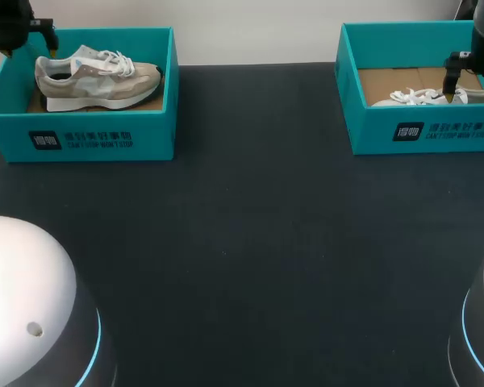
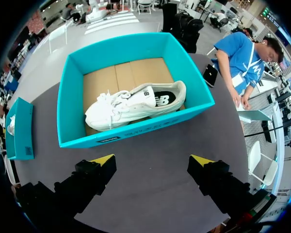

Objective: Take the shoe out of the shoebox, open the shoe tongue, remove and reinsert the insole, then place the shoe into the shoebox

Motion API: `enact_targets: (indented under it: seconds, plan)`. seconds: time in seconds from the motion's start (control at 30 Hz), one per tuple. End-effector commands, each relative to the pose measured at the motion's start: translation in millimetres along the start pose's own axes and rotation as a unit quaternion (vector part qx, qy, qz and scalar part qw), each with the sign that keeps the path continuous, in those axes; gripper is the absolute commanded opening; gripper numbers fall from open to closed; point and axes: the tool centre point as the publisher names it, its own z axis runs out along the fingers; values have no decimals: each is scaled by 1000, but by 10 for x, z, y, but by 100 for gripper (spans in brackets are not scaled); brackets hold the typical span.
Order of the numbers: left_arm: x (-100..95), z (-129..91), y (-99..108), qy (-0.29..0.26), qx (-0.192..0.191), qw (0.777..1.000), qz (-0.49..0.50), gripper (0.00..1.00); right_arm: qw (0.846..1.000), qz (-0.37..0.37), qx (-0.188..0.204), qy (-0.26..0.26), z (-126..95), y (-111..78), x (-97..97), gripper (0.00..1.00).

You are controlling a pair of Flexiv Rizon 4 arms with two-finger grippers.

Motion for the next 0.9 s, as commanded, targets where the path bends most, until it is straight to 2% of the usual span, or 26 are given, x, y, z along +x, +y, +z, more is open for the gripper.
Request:
enact_targets:
  seconds: [0.03, 0.1, 0.13, 0.17, 0.43, 0.47, 0.67, 0.9]
  plan:
    - [13, 188, 240, 2, 32, 999, 5, 100, 1000, 0, -1, 1, 3, -6, -2, 100]
    - [26, 246, 295, 0, 35, 999, 7, 99, 1000, 0, -1, 1, 3, -6, -2, 100]
    - [29, 258, 302, 1, 36, 999, 5, 97, 1000, 0, -1, 1, 3, -6, -2, 100]
    - [43, 294, 319, -4, 40, 999, 2, 89, 1000, 0, -1, 1, 3, -6, -2, 100]
    - [58, 529, 322, -18, 67, 998, 9, 76, 1000, 0, -1, 1, 3, -6, -2, 100]
    - [72, 558, 317, -27, 72, 997, 10, 71, 1000, 0, -1, 1, 3, -6, -2, 100]
    - [65, 728, 268, -16, 93, 995, 34, 52, 1000, 0, -1, 1, 3, -6, -2, 100]
    - [24, 883, 236, -15, 111, 993, 45, 55, 1000, 0, -1, 1, 3, -6, -2, 100]
